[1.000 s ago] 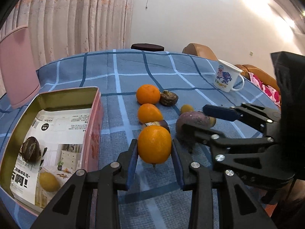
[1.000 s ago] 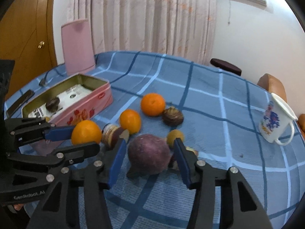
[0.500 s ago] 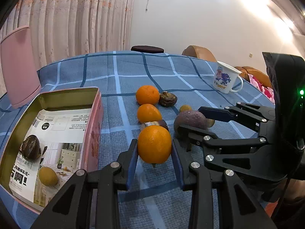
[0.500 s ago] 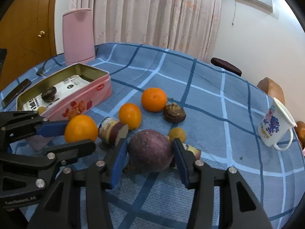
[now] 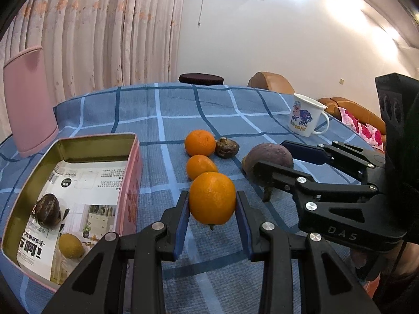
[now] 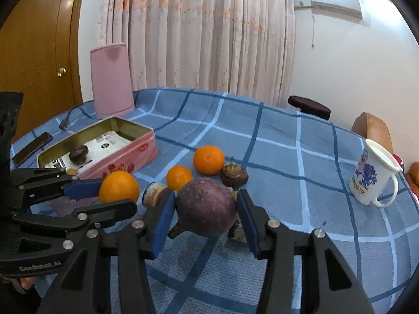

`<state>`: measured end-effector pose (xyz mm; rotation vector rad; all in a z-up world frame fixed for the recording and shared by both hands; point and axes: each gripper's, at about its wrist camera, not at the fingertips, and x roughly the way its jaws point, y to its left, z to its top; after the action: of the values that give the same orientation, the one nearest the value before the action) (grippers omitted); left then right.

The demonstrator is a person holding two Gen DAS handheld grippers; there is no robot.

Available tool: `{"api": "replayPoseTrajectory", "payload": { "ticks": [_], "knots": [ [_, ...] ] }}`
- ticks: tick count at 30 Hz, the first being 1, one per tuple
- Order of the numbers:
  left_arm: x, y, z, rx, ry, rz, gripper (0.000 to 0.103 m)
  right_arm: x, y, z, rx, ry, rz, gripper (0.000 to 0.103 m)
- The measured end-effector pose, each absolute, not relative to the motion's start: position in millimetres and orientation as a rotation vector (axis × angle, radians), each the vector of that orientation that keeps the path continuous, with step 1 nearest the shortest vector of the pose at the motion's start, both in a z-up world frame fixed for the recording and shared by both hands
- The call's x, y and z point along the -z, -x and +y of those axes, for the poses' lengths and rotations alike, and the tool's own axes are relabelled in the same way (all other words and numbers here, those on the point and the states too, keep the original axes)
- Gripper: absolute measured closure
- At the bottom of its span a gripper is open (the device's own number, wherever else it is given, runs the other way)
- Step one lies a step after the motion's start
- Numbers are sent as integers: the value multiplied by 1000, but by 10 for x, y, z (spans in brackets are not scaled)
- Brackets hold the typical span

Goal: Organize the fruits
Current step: 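Carry the orange in left tool over the tin while right tool carries the purple fruit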

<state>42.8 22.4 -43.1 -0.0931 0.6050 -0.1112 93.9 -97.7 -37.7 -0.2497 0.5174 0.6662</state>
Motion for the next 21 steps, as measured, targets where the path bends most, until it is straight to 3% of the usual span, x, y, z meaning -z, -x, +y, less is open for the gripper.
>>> {"api": "replayPoseTrajectory", "payload": {
  "ticks": [21],
  "knots": [
    [307, -356, 200, 79, 57, 525, 67, 280, -811, -1111, -684, 194, 412, 52]
  ]
}}
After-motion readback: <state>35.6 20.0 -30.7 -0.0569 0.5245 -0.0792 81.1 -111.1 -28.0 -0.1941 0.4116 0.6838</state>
